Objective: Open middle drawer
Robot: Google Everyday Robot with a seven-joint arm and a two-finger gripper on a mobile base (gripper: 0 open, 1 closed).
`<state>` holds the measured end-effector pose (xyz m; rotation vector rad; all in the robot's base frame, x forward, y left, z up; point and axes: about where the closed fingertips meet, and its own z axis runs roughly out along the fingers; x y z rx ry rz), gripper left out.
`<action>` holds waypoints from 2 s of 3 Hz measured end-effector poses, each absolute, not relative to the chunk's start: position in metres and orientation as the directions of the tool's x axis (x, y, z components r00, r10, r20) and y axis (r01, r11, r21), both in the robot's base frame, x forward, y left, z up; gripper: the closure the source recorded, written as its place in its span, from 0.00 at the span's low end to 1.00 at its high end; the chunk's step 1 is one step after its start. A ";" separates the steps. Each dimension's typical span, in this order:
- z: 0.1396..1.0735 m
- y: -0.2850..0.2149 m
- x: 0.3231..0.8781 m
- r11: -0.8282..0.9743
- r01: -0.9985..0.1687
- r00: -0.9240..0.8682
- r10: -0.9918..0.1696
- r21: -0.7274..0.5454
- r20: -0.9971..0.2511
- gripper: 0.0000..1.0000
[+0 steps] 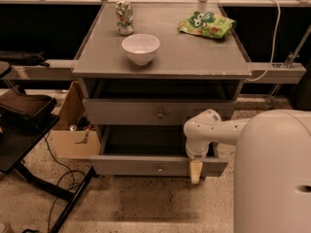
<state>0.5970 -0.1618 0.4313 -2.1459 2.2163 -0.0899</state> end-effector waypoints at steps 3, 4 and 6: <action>0.382 -0.163 0.551 0.118 -0.989 -0.127 -0.987 0.092 -0.097 0.43; 0.388 -0.163 0.551 0.118 -0.989 -0.127 -0.987 0.092 -0.097 0.65; 0.402 -0.167 0.534 0.148 -0.982 -0.159 -0.983 0.115 -0.091 1.00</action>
Offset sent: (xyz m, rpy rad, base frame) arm -0.1101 -0.0006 -0.0921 0.1673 0.3166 -0.1424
